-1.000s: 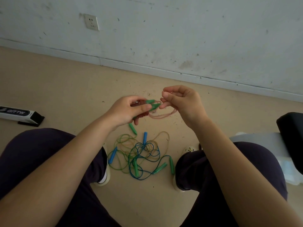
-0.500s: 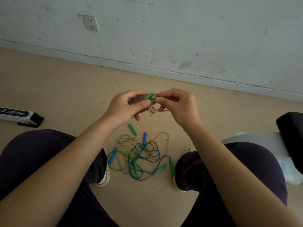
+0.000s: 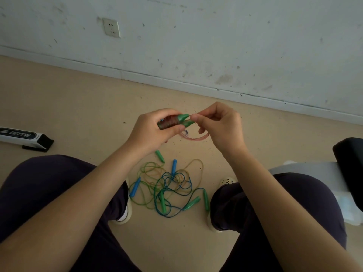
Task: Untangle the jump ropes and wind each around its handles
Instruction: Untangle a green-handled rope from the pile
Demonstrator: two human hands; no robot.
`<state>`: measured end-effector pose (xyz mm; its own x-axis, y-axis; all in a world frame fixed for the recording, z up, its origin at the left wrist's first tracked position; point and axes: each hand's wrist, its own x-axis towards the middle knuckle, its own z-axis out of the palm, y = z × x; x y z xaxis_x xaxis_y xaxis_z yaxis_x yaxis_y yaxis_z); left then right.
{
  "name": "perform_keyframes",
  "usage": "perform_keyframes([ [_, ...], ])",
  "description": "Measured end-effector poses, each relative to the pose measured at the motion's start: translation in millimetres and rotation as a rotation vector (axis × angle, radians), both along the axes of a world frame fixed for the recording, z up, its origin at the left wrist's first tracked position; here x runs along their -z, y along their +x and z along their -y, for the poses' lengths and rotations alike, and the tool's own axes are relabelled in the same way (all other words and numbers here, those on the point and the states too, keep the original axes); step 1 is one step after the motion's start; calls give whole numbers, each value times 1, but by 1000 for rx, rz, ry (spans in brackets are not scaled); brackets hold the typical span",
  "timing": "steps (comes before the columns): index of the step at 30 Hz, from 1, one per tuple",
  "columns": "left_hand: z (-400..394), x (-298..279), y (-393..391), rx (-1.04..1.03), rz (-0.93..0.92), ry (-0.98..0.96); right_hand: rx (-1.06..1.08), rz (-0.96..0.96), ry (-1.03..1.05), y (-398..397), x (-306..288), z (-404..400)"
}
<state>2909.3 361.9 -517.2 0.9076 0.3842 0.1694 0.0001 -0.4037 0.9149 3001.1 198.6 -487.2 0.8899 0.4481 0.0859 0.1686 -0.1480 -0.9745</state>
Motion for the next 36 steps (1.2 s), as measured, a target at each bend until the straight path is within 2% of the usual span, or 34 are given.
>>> perform_keyframes([
  [5, 2, -1, -2, 38, 27, 51, -4, 23, -133, 3, 3, 0],
  [14, 6, 3, -3, 58, 47, 256, -99, 85, -332, 11, 1, 6],
  [18, 8, 4, -2, 64, 37, 200, -59, 119, -291, 8, 7, 4],
  [22, 7, 5, -2, 38, 35, 163, 15, 75, -173, 1, 13, -1],
  [28, 7, 5, -2, -28, 20, 175, 5, -5, -112, -3, 16, -6],
  [36, 8, 4, -3, 17, 37, 226, 83, -66, -109, -3, 18, -6],
])
